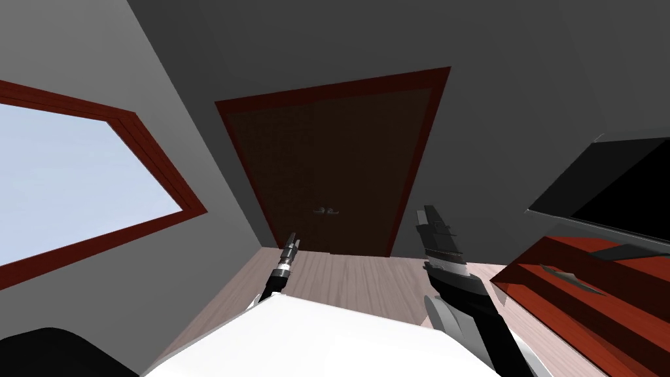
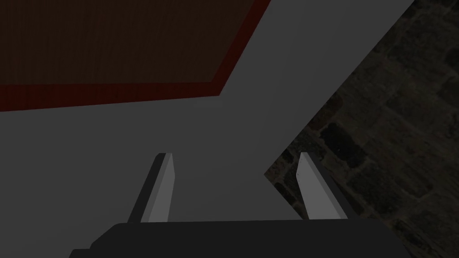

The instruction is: Pull the door open

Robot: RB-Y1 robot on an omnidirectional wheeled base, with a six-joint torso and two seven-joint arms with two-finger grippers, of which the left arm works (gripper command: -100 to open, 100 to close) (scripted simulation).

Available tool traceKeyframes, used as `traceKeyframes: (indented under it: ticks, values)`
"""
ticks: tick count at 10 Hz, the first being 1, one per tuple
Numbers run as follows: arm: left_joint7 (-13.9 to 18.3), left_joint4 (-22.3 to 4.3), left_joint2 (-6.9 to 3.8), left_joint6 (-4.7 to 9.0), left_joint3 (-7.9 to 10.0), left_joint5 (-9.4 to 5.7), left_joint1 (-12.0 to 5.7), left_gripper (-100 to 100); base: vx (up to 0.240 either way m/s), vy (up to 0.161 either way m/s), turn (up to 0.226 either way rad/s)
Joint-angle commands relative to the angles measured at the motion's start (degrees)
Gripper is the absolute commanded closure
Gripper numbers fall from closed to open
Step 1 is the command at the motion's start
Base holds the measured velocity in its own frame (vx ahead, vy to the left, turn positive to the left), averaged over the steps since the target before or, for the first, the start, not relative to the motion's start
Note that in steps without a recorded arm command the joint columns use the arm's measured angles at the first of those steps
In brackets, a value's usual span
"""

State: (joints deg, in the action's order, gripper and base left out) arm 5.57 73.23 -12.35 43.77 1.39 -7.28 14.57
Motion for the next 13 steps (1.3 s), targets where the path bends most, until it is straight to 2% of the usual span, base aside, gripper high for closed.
traceKeyframes:
  ticks: [1, 4, 5, 13]
  values:
    - [0.7, -2.5, -0.48, 0.54, 0.15, -0.06, -0.63, -100, 0.112, -0.010, -0.073]
    - [1.8, -6.8, -1.36, 1.36, 0.45, -0.20, -1.83, -100, 0.115, -0.021, -0.068]
    - [1.8, -6.8, -1.36, 1.36, 0.45, -0.20, -1.83, -100, 0.062, -0.012, -0.022]
    - [4.5, -17.1, -3.40, 3.34, 1.16, -0.51, -4.68, -100, 0.097, -0.009, -0.060]
